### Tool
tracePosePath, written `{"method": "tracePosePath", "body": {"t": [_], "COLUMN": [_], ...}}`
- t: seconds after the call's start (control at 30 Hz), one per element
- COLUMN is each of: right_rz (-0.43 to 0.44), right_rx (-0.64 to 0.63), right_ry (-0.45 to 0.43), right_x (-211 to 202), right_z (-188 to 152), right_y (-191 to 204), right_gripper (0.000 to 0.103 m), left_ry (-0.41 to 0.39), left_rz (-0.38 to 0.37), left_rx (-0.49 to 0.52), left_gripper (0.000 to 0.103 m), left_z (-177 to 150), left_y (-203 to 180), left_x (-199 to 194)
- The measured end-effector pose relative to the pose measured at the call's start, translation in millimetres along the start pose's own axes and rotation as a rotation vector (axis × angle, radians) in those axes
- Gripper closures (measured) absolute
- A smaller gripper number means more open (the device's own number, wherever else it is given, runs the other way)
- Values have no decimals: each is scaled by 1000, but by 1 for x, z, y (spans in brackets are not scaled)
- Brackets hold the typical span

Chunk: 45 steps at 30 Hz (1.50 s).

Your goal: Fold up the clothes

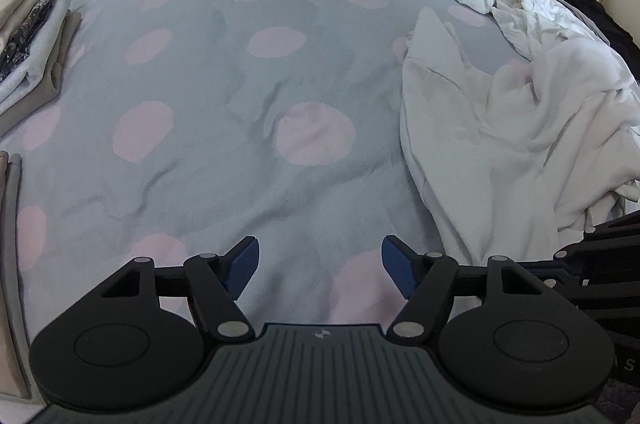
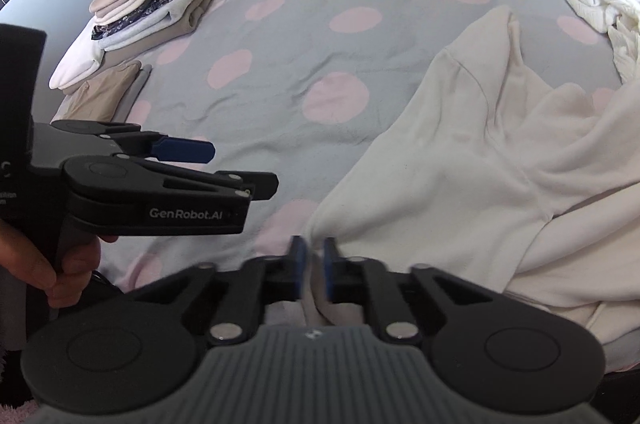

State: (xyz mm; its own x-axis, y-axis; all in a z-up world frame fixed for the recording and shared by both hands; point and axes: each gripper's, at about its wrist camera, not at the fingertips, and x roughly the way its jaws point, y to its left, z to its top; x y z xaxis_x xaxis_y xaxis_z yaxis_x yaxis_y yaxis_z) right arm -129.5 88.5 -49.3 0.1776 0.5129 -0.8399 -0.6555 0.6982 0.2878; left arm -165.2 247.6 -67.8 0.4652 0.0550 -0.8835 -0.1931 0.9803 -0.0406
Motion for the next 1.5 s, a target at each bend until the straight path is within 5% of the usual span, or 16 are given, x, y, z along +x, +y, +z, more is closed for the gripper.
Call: {"method": "tracePosePath", "body": {"t": [0.47,0.93,1.07,1.23,1.5], "right_rz": [-78,-115,-110,-124,-391], "right_rx": [60,125,123,112,79], "right_ry": [-20,-33,-38,-55,-231], "right_x": [-9,-19,-21,-25,-74], "right_z": [-4,-13,-15,-15,7], "right_y": [-31,-56,-54,-51,-70], "right_gripper": [102,102,102,102,102], "left_ry": [68,13,41,65,-77], "left_rz": [-172,-293,-312,-341,-231], "left_rx": [-19,21,-20,-79,-162], "left_gripper": [31,29,43,88,97], "left_z": [4,5,2,-1,22], "left_y": [-28,-51,-51,-47,-9], "left_x": [3,-8,6,19,-23]}}
